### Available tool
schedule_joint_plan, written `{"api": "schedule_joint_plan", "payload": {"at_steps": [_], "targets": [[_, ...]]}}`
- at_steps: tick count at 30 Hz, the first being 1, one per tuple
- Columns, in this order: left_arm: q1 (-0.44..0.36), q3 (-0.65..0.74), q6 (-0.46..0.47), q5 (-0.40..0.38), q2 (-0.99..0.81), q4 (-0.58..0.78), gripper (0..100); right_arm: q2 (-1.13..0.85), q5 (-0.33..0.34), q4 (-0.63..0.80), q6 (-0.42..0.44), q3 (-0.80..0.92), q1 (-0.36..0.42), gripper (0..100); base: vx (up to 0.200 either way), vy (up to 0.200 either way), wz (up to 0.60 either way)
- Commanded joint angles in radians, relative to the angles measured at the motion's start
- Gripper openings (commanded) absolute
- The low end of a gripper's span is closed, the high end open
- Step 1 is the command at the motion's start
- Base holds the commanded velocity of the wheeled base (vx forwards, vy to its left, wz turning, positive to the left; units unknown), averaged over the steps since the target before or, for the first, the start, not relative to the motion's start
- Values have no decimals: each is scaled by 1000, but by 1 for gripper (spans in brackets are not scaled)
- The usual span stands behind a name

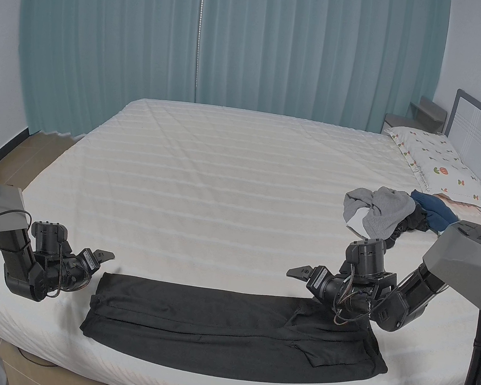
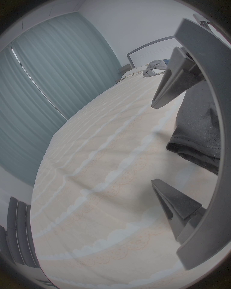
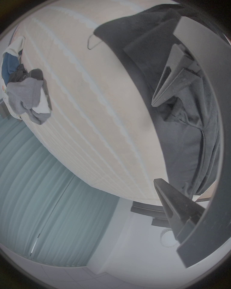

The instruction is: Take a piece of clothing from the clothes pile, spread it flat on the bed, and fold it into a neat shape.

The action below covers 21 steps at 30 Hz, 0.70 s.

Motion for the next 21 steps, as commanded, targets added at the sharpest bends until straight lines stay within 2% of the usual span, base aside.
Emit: {"api": "schedule_joint_plan", "payload": {"at_steps": [1,13,18,21], "targets": [[0,0,-1,0,0,1,100,19,1,1,-5,3,26,100,0,0,0],[0,0,-1,0,0,1,100,113,-5,-12,-2,-49,69,100,0,0,0],[2,2,-4,-1,-5,1,100,102,-32,-84,2,-49,61,100,0,0,0],[5,12,-2,0,-31,1,100,22,-48,-110,0,-17,31,100,0,0,0]]}}
